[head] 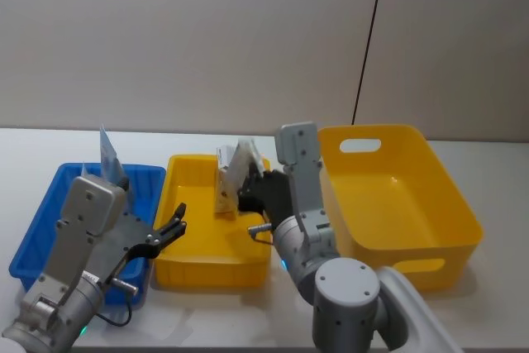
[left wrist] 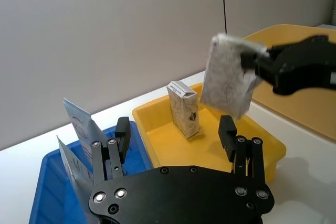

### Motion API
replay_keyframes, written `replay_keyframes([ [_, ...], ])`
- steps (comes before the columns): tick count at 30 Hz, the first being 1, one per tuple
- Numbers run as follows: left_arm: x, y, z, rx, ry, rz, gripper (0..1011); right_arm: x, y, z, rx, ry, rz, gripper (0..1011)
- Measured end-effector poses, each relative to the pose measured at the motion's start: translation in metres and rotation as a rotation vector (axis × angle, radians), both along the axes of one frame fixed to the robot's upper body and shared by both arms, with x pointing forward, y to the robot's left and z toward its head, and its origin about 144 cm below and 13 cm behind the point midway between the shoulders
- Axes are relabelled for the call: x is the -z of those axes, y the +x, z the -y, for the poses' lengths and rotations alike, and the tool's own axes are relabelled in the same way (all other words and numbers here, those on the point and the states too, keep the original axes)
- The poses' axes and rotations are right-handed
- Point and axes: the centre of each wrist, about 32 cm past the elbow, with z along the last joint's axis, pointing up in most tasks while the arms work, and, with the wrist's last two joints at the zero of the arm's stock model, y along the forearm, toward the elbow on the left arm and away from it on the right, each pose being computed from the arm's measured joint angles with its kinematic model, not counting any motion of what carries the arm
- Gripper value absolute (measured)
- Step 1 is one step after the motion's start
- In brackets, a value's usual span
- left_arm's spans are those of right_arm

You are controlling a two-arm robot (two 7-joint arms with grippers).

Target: Bimanual collaborative sorting of washing and personal care products

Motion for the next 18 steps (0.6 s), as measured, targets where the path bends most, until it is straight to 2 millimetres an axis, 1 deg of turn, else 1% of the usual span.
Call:
replay_keyframes([
  [10,0.000,0.000,0.000,0.000,0.000,0.000,1001,-0.018,-0.003,0.016,0.063,-0.032,0.141,15],
  [18,0.000,0.000,0.000,0.000,0.000,0.000,1001,-0.031,-0.006,0.034,0.143,-0.082,0.169,14],
])
